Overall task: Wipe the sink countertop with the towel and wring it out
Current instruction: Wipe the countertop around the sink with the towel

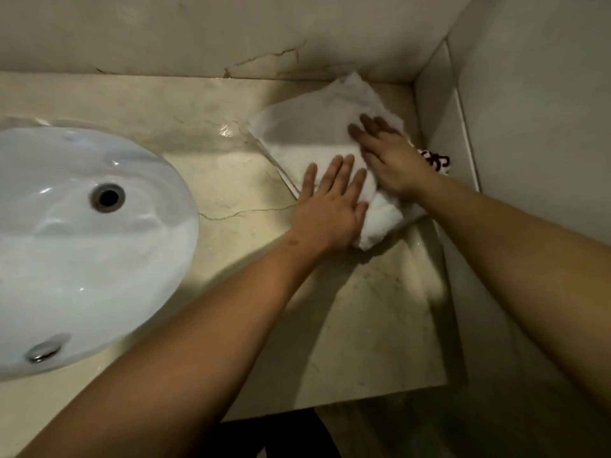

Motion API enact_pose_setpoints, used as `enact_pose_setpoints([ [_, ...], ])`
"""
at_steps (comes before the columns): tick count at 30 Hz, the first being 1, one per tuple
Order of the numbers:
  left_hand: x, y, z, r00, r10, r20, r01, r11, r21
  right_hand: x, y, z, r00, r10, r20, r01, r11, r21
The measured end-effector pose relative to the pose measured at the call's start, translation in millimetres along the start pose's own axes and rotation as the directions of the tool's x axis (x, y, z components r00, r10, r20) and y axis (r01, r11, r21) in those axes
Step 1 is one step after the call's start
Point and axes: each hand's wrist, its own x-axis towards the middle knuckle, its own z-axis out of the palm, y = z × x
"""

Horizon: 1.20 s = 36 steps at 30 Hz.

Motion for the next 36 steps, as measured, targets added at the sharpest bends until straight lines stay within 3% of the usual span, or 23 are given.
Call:
enact_pose_setpoints([
  [9, -57.7, -9.6, -0.8, 0.942, 0.261, 0.212, -0.273, 0.962, 0.031, -118.7, -40.0, 45.8, 0.973, 0.226, -0.036, -0.228, 0.972, -0.063],
  [12, -81.3, 16.9, -6.0, 0.961, 0.139, 0.238, -0.131, 0.99, -0.049, -139.7, -57.3, 41.7, 0.953, 0.302, -0.018, -0.301, 0.939, -0.165],
  [15, -100.9, 63.4, -0.6, 0.993, -0.077, 0.092, 0.094, 0.977, -0.19, -115.7, -60.1, 17.4, 0.925, 0.38, -0.029, -0.375, 0.895, -0.24],
  [18, -106.3, 93.7, 18.5, 0.992, -0.111, 0.066, 0.121, 0.974, -0.193, -79.0, -56.4, 0.9, 0.965, 0.261, -0.039, -0.263, 0.961, -0.084],
  [21, -102.5, 107.2, 33.9, 0.992, -0.115, 0.058, 0.118, 0.992, -0.047, -60.6, -52.2, 9.5, 0.98, 0.077, 0.182, -0.074, 0.997, -0.02],
  [22, -101.0, 112.2, 34.2, 0.991, -0.119, 0.055, 0.121, 0.992, -0.028, -59.6, -50.5, 12.8, 0.982, 0.055, 0.178, -0.047, 0.998, -0.05],
  [24, -101.1, 123.8, 32.5, 0.992, -0.123, 0.03, 0.124, 0.992, -0.029, -59.5, -44.0, 20.8, 1.0, 0.008, 0.016, -0.006, 0.994, -0.108],
  [27, -99.5, 135.0, 25.3, 0.994, -0.104, -0.019, 0.102, 0.991, -0.084, -65.2, -40.8, 21.2, 0.993, -0.025, -0.119, -0.001, 0.977, -0.215],
  [32, -101.8, 143.2, 20.0, 0.975, -0.118, -0.186, 0.065, 0.962, -0.266, -72.5, -28.3, 12.6, 0.993, 0.041, -0.11, -0.073, 0.951, -0.3],
  [36, -123.4, 157.1, 21.7, 0.972, -0.078, -0.222, 0.006, 0.952, -0.306, -100.2, -20.3, 18.3, 0.995, 0.053, -0.084, -0.075, 0.956, -0.285],
])
